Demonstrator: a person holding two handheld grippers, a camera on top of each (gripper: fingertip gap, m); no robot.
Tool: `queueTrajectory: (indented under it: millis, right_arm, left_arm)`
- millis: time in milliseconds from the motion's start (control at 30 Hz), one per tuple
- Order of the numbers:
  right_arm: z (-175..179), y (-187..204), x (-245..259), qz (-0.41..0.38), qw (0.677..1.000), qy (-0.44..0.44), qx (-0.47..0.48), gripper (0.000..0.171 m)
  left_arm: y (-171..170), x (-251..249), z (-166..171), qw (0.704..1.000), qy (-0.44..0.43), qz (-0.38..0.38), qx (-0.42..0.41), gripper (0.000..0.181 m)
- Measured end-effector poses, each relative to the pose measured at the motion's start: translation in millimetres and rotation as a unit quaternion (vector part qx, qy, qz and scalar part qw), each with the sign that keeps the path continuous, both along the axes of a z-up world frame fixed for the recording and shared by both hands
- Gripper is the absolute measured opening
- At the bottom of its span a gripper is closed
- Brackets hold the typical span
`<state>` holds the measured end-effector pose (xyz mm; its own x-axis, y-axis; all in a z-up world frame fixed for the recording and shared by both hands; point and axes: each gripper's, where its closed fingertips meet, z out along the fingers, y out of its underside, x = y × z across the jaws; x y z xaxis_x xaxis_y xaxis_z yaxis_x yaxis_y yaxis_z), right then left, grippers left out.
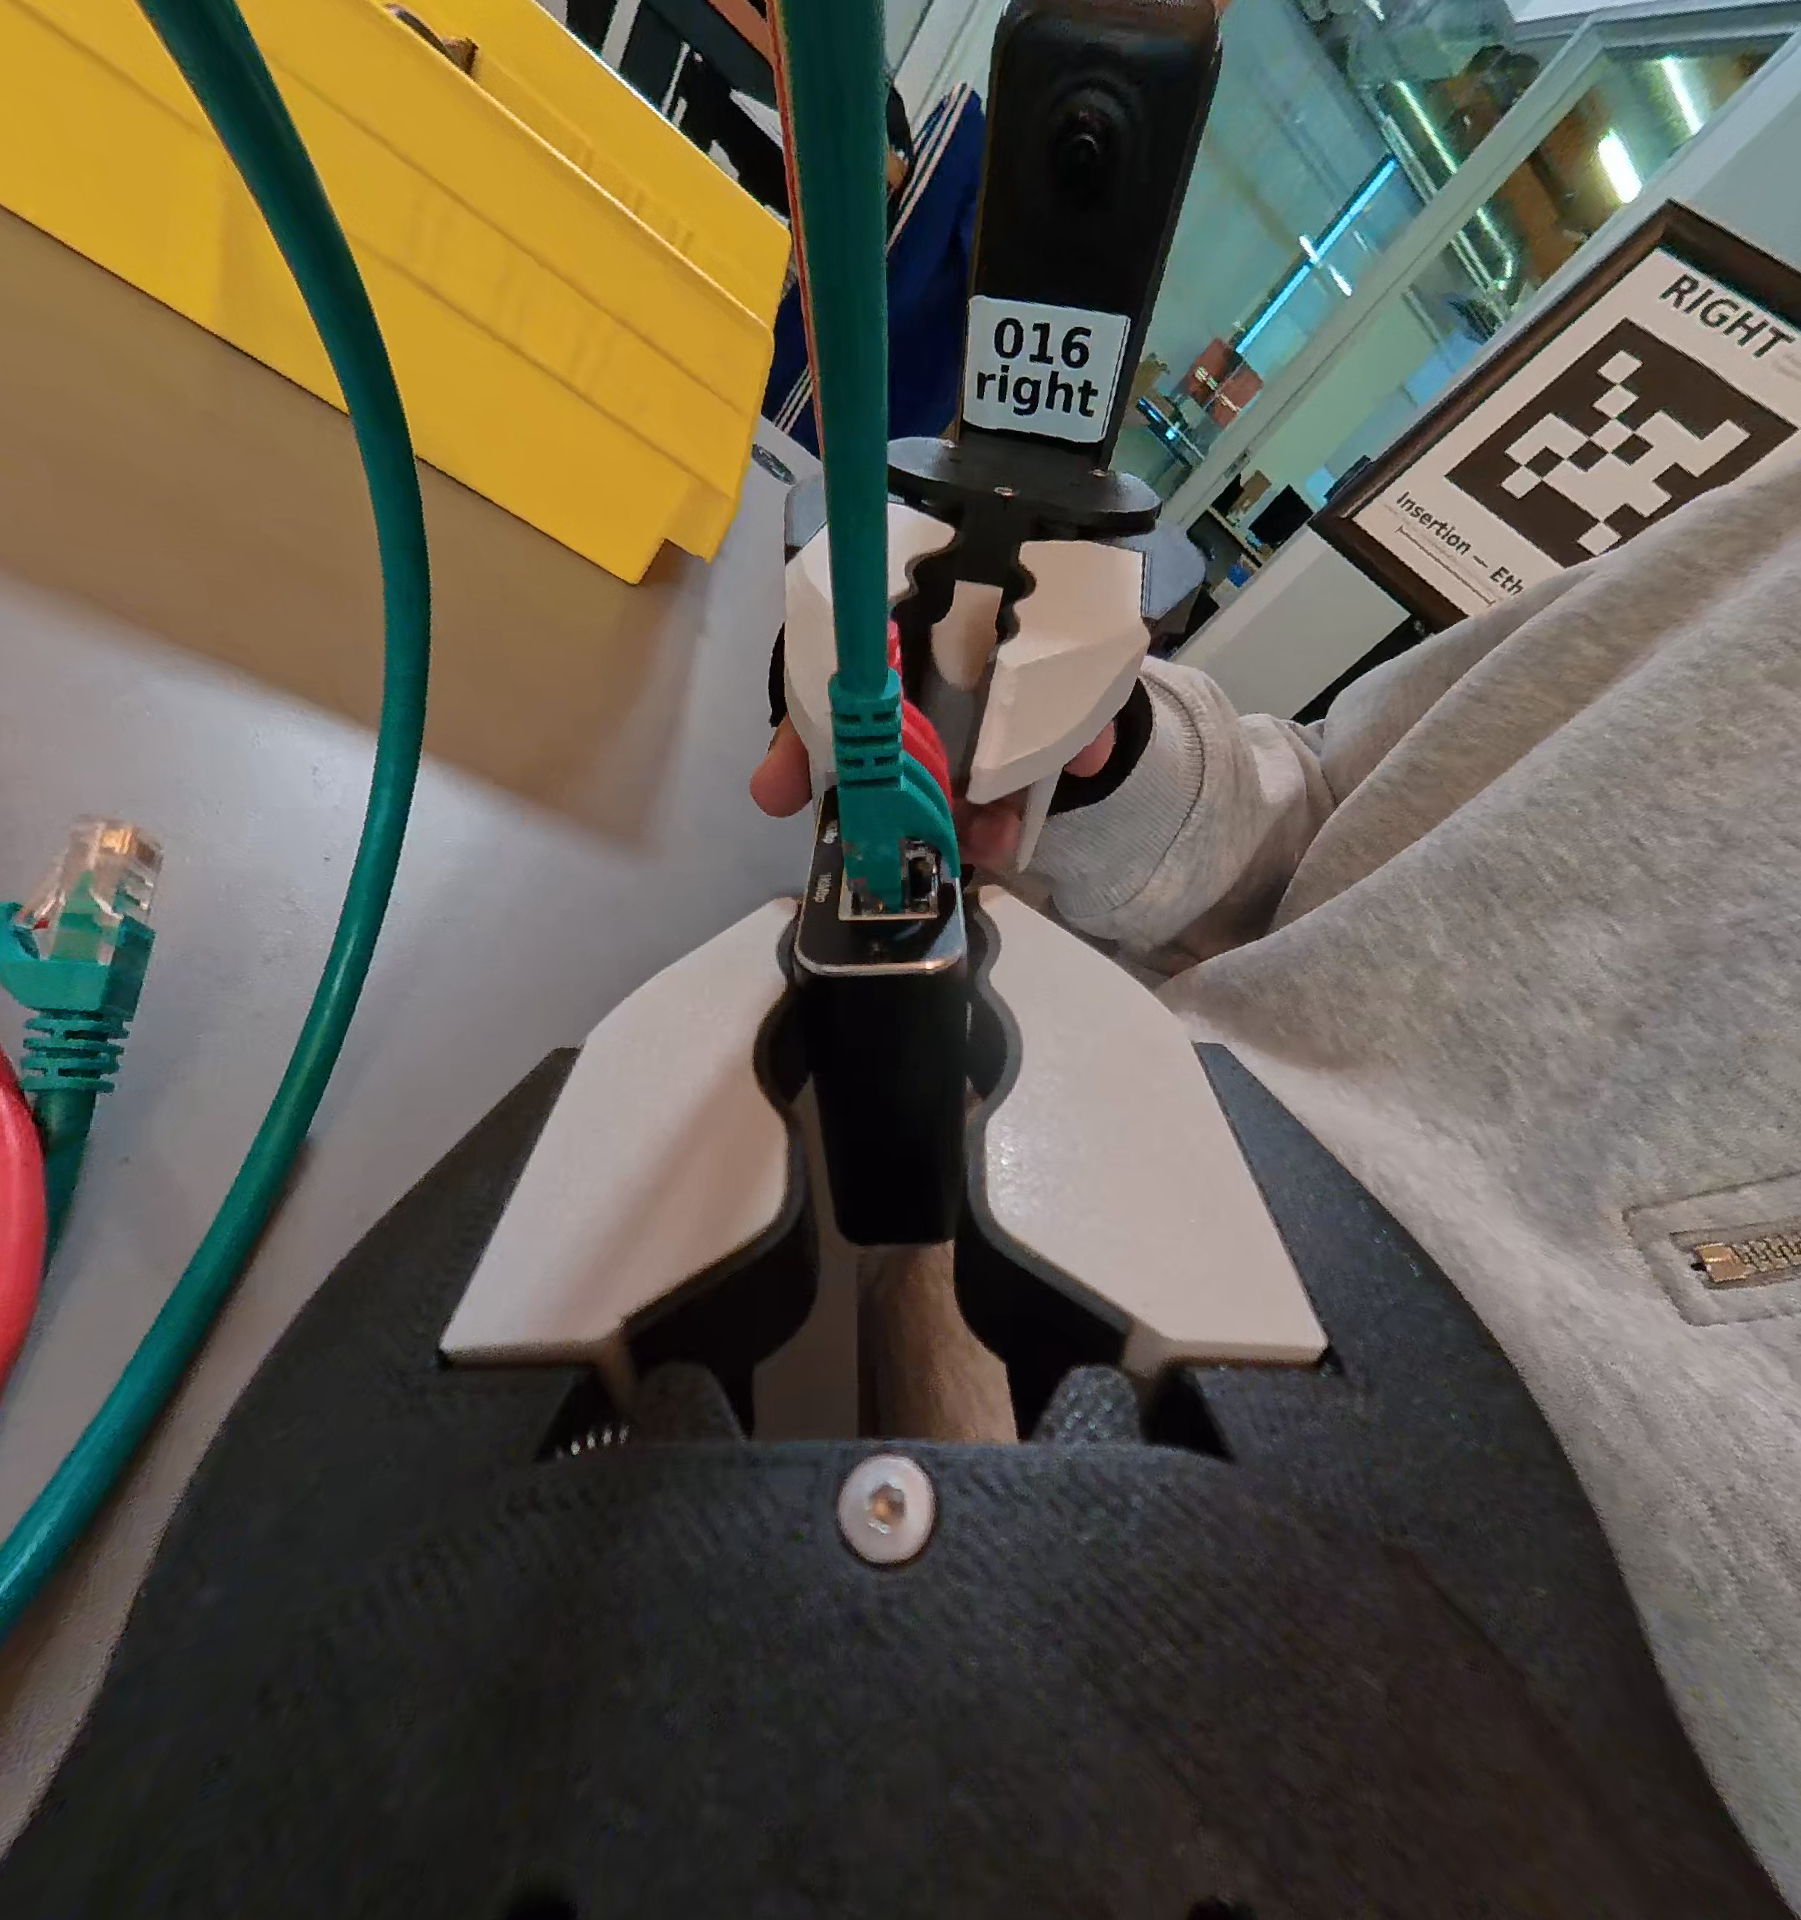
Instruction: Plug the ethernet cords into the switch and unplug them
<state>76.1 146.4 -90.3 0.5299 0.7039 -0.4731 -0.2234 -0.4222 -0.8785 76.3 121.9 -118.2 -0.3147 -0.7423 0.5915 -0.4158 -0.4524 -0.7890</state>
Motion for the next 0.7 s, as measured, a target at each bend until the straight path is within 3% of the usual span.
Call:
queueTrajectory:
  millis: [200, 267, 400, 500, 700]
  right_arm:
    - [4, -1, 3, 0.0, 1.0, -0.009, 0.019, 0.023]
    - [8, -6, 6, 0.008, 0.995, -0.065, 0.074, 0.032]
    - [5, -5, 24, -0.043, 0.957, -0.215, 0.19, 0.032]
    - [7, -6, 16, -0.041, 0.956, -0.215, 0.196, 0.031]
    - [-6, -9, 6, -0.015, 0.957, -0.23, 0.174, 0.031]
  left_arm:
    - [3, 1, -6, 0.999, 0.013, 0.014, 0.026, 0.025]
    - [7, 2, -10, 0.998, 0.021, 0.027, 0.049, 0.025]
    - [20, 2, -18, 0.989, 0.039, 0.07, 0.128, 0.025]
    - [22, 2, -22, 0.98, 0.043, 0.078, 0.18, 0.025]
    - [4, 2, -22, 0.98, 0.03, 0.032, 0.192, 0.025]
